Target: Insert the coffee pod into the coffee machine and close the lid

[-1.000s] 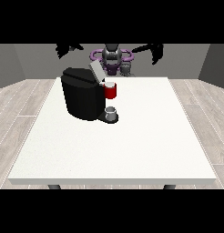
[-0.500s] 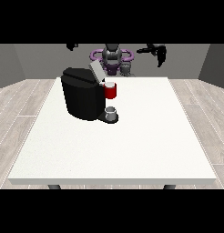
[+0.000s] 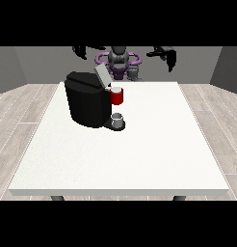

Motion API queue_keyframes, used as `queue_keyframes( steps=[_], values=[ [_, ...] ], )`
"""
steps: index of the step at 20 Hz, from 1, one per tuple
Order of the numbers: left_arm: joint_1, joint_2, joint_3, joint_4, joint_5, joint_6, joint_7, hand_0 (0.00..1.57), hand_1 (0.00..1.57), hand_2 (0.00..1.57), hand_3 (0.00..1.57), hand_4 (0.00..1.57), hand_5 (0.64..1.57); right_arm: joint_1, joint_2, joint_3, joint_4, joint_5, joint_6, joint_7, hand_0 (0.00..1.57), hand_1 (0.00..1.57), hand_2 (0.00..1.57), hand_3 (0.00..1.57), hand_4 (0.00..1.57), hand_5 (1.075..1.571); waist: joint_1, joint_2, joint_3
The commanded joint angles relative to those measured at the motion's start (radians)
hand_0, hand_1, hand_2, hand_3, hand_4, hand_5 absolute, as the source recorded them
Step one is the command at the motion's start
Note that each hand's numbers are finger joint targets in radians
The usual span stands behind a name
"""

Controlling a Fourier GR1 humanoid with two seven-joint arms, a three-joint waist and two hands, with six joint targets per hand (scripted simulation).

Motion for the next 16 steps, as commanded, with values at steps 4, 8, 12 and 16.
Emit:
queue_keyframes(
  steps=[4,8,12,16],
  values=[
    [0.079,-0.006,-0.067,-0.180,0.057,-0.011,0.061,0.00,0.00,0.00,0.00,0.00,1.571,-0.109,0.004,-0.064,0.129,-0.007,-0.018,-0.046,0.00,0.00,0.00,0.00,0.00,1.571,0.056,0.088,0.0004],
    [0.132,-0.011,-0.064,-0.258,0.097,0.049,0.078,0.00,0.00,0.00,0.00,0.00,1.571,-0.129,-0.010,-0.082,0.173,-0.051,0.046,-0.053,0.00,0.00,0.00,0.00,0.00,1.571,0.011,0.117,0.0002],
    [0.101,-0.006,-0.110,-0.316,0.095,0.091,0.140,0.00,0.00,0.00,0.00,0.00,1.571,-0.246,-0.012,-0.084,0.231,-0.024,0.017,-0.025,0.00,0.00,0.00,0.00,0.00,1.571,0.008,0.164,0.0002],
    [0.134,0.070,-0.059,-0.308,0.147,0.046,0.108,0.00,0.00,0.00,0.00,0.00,1.571,-0.254,0.009,-0.053,0.233,-0.003,0.019,-0.022,0.00,0.00,0.00,0.00,0.00,1.571,-0.034,0.189,-0.0001]
  ],
)
